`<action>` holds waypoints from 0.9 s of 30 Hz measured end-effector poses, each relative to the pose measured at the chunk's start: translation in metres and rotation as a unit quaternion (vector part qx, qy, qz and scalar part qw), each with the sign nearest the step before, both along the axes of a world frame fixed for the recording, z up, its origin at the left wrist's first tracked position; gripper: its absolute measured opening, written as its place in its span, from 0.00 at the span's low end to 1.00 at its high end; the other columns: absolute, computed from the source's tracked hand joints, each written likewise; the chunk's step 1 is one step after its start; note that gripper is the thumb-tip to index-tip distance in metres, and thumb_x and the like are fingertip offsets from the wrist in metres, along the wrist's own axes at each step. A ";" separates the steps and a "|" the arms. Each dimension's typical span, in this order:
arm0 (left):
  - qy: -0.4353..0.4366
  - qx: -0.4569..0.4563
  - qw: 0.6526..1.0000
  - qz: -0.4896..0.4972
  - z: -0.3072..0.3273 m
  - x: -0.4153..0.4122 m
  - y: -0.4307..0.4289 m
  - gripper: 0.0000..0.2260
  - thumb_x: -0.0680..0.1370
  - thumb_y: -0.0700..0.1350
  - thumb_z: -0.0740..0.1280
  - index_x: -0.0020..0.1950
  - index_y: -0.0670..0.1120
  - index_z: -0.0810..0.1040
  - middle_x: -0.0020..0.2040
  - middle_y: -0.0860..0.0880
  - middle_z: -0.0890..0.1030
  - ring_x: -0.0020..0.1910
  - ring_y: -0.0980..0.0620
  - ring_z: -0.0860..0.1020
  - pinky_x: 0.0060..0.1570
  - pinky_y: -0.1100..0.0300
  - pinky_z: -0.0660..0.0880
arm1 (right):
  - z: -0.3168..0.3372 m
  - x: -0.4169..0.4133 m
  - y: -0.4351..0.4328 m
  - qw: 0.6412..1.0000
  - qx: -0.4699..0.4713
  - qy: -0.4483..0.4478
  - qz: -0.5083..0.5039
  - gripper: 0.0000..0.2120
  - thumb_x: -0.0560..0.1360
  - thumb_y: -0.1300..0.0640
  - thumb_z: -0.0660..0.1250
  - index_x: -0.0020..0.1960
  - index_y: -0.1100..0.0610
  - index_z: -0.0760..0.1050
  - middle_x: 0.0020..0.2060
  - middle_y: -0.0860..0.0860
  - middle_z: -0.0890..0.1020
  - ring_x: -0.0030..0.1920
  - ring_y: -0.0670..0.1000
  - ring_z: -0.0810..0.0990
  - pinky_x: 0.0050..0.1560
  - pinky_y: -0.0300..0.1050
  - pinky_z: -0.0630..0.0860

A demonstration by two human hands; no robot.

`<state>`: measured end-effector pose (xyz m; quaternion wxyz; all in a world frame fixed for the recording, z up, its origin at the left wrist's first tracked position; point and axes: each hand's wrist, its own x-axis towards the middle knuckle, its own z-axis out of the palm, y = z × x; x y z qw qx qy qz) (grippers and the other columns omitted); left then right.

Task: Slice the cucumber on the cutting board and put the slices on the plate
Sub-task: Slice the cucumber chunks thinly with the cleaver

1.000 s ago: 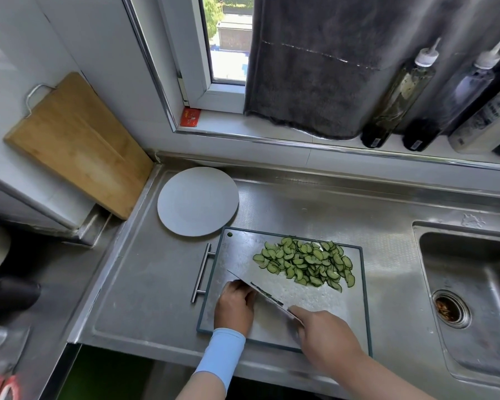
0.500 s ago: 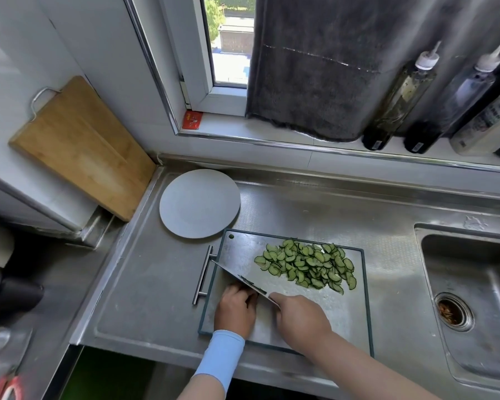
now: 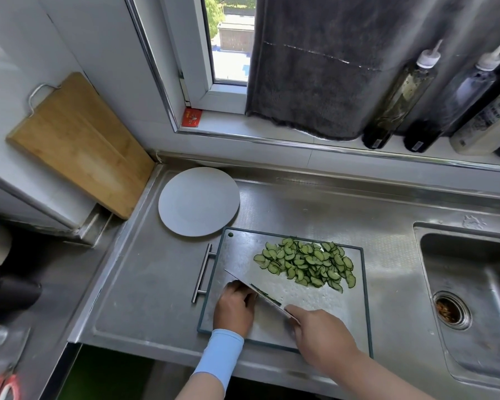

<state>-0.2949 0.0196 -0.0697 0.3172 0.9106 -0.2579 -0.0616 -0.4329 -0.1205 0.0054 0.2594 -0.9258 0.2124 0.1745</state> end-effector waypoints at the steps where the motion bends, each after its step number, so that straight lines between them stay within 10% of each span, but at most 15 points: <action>1: 0.000 -0.001 1.000 0.001 0.000 -0.001 0.000 0.11 0.63 0.34 0.78 0.40 0.47 0.85 0.42 0.48 0.82 0.40 0.47 0.80 0.44 0.65 0.72 | 0.000 0.000 0.000 1.000 0.001 0.000 0.000 0.02 0.78 0.53 0.56 0.48 0.47 0.66 0.37 0.52 0.79 0.38 0.57 0.73 0.37 0.50 0.71; 27: -0.023 0.005 0.998 0.057 -0.001 -0.012 -0.007 0.11 0.62 0.33 0.78 0.39 0.45 0.84 0.39 0.46 0.82 0.39 0.44 0.80 0.39 0.62 0.75 | -0.005 0.025 -0.004 0.999 0.024 -0.002 0.035 0.10 0.78 0.56 0.55 0.55 0.49 0.73 0.38 0.52 0.80 0.40 0.58 0.77 0.38 0.50 0.74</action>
